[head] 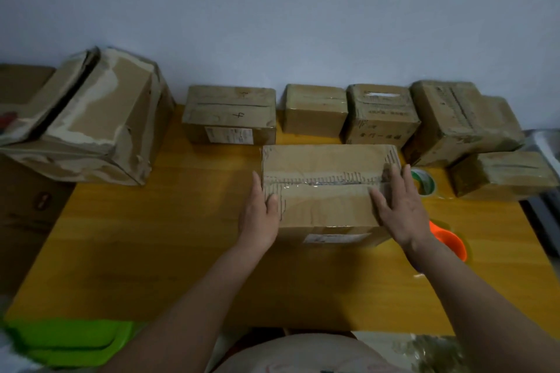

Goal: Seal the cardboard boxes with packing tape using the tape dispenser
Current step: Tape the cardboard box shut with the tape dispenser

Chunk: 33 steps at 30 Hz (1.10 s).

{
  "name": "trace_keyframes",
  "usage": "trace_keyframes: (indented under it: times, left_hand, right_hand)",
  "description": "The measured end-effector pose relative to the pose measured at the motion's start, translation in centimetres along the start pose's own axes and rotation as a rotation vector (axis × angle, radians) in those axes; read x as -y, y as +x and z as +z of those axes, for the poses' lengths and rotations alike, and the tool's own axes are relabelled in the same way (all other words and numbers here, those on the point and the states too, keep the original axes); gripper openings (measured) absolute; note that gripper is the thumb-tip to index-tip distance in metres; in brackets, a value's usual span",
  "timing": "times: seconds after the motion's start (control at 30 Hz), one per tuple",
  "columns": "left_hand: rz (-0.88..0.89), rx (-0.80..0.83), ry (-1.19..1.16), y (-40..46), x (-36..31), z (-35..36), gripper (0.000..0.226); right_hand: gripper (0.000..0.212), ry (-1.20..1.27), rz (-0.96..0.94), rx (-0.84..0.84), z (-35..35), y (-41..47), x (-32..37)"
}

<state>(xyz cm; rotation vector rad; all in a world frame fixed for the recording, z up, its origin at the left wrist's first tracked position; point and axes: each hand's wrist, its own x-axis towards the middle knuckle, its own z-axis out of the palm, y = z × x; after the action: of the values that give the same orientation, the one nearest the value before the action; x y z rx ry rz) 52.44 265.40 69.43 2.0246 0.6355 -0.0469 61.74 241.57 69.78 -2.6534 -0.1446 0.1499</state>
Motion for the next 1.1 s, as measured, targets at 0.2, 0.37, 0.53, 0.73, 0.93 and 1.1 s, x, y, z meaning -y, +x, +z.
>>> trace_keyframes:
  times: [0.2, 0.37, 0.53, 0.73, 0.93, 1.1]
  left_hand:
    - [-0.146, 0.156, -0.030, 2.7, 1.0, -1.5, 0.081]
    - [-0.097, -0.091, 0.350, 5.5, 0.0, -5.6, 0.076]
    - [0.349, 0.015, 0.737, -1.3, -3.1, -1.2, 0.083]
    - [0.351, 0.276, 0.943, -5.1, -3.0, 5.3, 0.133]
    - [0.680, 0.459, 1.093, -1.5, -2.8, 1.9, 0.125]
    - [0.731, 0.635, 1.239, 0.5, -2.6, -1.0, 0.108]
  right_hand:
    - [0.095, 0.459, 0.245, 0.064, -1.2, 0.6, 0.1]
    - [0.093, 0.464, 0.381, 0.091, 0.4, -1.0, 0.4]
    - [0.066, 0.135, 0.073, -0.017, 0.5, 0.3, 3.0]
    - [0.039, -0.045, 0.004, -0.027, 2.0, 1.1, 3.7]
    - [0.029, 0.010, 0.055, -0.120, 1.6, -0.6, 2.3]
    - [0.038, 0.095, 0.018, -0.029, 2.3, -4.9, 2.4]
